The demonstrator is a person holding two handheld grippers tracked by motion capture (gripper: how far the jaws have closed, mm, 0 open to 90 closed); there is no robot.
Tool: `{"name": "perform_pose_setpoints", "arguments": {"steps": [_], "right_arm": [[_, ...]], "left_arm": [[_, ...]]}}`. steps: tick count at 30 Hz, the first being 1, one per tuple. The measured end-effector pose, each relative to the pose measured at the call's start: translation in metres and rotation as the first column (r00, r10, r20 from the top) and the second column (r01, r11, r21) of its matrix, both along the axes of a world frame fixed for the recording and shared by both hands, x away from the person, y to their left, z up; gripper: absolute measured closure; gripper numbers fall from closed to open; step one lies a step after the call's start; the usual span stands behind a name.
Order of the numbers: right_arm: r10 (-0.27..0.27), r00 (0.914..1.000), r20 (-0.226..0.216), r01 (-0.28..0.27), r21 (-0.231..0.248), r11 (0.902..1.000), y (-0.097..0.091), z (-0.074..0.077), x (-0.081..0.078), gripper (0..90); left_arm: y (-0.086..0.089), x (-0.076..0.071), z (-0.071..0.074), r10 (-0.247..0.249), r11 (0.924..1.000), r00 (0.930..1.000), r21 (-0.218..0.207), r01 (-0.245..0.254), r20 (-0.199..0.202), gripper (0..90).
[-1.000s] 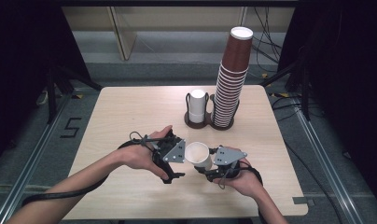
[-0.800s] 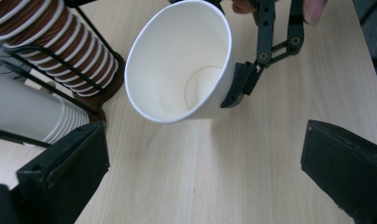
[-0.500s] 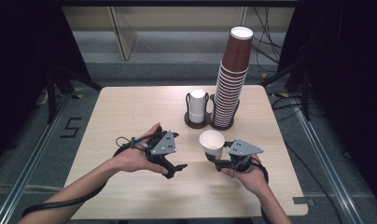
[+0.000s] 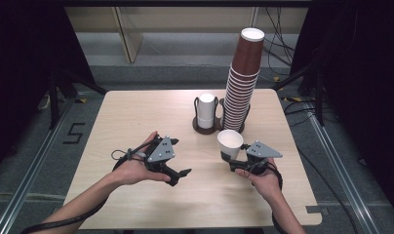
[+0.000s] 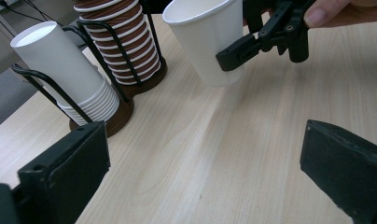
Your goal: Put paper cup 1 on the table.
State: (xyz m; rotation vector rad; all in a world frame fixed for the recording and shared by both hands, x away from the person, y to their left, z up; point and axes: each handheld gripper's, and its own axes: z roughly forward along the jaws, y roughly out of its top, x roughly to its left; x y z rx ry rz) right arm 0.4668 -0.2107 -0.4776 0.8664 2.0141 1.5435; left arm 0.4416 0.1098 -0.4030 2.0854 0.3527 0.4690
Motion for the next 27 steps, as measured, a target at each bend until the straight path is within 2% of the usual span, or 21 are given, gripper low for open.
{"name": "perform_pose_setpoints", "arguments": {"steps": [1, 3, 4, 5, 6, 7, 8, 9, 11, 12, 14, 17, 18, 19, 21, 22, 23, 24, 25, 26, 27], "right_arm": [[-0.007, 0.9999, 0.008, 0.007, -0.001, 1.0, -0.001, -0.001, 0.002, 32.9], [-0.011, 0.9996, -0.025, 0.011, 0.004, 0.9999, 0.0, -0.001, 0.003, 32.9], [-0.016, 0.9998, -0.015, 0.016, 0.02, 0.9997, 0.001, -0.003, 0.005, 32.9], [-0.023, 0.9996, -0.013, 0.023, -0.006, 0.9997, 0.0, -0.003, 0.007, 32.8], [-0.018, 0.9991, -0.038, 0.019, 0.016, 0.9997, 0.002, -0.004, 0.007, 32.8], [-0.028, 0.9989, -0.037, 0.027, -0.007, 0.9996, 0.001, -0.004, 0.008, 32.8], [-0.018, 0.9987, -0.048, 0.019, 0.017, 0.9997, 0.004, -0.006, 0.01, 32.8], [-0.037, 0.9966, -0.073, 0.037, -0.003, 0.9993, 0.003, -0.005, 0.01, 32.8], [-0.022, 0.9988, -0.043, 0.022, 0.0, 0.9998, 0.005, -0.008, 0.015, 32.8], [-0.045, 0.9971, -0.062, 0.044, -0.018, 0.9989, 0.005, -0.008, 0.015, 32.8], [-0.06, 0.9942, -0.089, 0.059, -0.013, 0.9982, 0.007, -0.01, 0.017, 32.8], [-0.085, 0.9932, -0.08, 0.08, -0.06, 0.995, 0.005, -0.013, 0.024, 32.8], [-0.085, 0.9932, -0.08, 0.08, -0.06, 0.995, 0.005, -0.013, 0.024, 32.8], [-0.092, 0.9905, -0.102, 0.087, -0.053, 0.9949, 0.008, -0.016, 0.026, 32.8], [-0.089, 0.9898, -0.111, 0.082, -0.067, 0.9944, 0.008, -0.016, 0.027, 32.8], [-0.109, 0.9838, -0.142, 0.101, -0.064, 0.9929, 0.011, -0.018, 0.028, 32.8], [-0.109, 0.9838, -0.142, 0.101, -0.064, 0.9929, 0.011, -0.018, 0.028, 32.8], [-0.104, 0.9879, -0.115, 0.098, -0.059, 0.9935, 0.012, -0.02, 0.031, 32.8], [-0.115, 0.9825, -0.146, 0.106, -0.071, 0.9918, 0.013, -0.02, 0.03, 32.8], [-0.097, 0.9883, -0.118, 0.087, -0.08, 0.9929, 0.013, -0.021, 0.035, 32.7], [-0.097, 0.9883, -0.118, 0.087, -0.08, 0.9929, 0.013, -0.021, 0.035, 32.7]], "left_arm": [[0.0, 0.0, 0.0, 0.002, 1.0, 1.0, -0.004, -0.002, 0.0, 1.0], [0.001, 0.001, -0.001, -0.001, 1.0, 1.0, -0.008, 0.001, 0.0, 1.1], [0.001, 0.001, 0.0, 0.005, 0.9999, 1.0, -0.013, -0.005, 0.001, 1.1], [0.001, 0.001, 0.001, 0.011, 0.9996, 0.9999, -0.026, -0.011, 0.002, 1.1], [0.001, 0.002, 0.002, 0.016, 0.999, 0.9999, -0.04, -0.016, 0.001, 1.1], [0.002, 0.003, 0.002, 0.022, 0.9984, 0.9998, -0.051, -0.021, 0.001, 1.2], [0.002, 0.003, 0.002, 0.025, 0.9983, 0.9997, -0.054, -0.024, 0.001, 1.2], [0.002, 0.003, 0.001, 0.026, 0.9981, 0.9996, -0.055, -0.026, -0.001, 1.2], [0.003, 0.003, 0.0, 0.027, 0.9986, 0.9996, -0.045, -0.027, -0.003, 1.2], [0.003, 0.003, -0.001, 0.03, 0.9985, 0.9995, -0.045, -0.03, -0.004, 1.3], [0.004, 0.003, -0.001, 0.031, 0.9988, 0.9995, -0.038, -0.031, 0.0, 1.3], [0.005, 0.003, -0.001, 0.034, 0.9986, 0.9994, -0.04, -0.033, 0.001, 1.3], [0.005, 0.003, -0.001, 0.034, 0.9986, 0.9994, -0.04, -0.033, 0.001, 1.3], [0.004, 0.003, -0.002, 0.032, 0.9989, 0.9995, -0.033, -0.032, 0.003, 1.3], [0.004, 0.003, -0.002, 0.032, 0.999, 0.9995, -0.032, -0.031, 0.003, 1.3], [0.003, 0.003, -0.002, 0.029, 0.999, 0.9996, -0.035, -0.029, 0.001, 1.3], [0.003, 0.003, -0.002, 0.029, 0.999, 0.9996, -0.035, -0.029, 0.001, 1.3], [0.003, 0.003, -0.003, 0.027, 0.9989, 0.9996, -0.039, -0.027, 0.001, 1.3], [0.002, 0.003, -0.003, 0.029, 0.9989, 0.9996, -0.037, -0.029, -0.002, 1.3], [0.002, 0.003, -0.003, 0.029, 0.9989, 0.9996, -0.036, -0.029, -0.003, 1.3], [0.002, 0.003, -0.003, 0.029, 0.9989, 0.9996, -0.036, -0.029, -0.003, 1.3]]}}
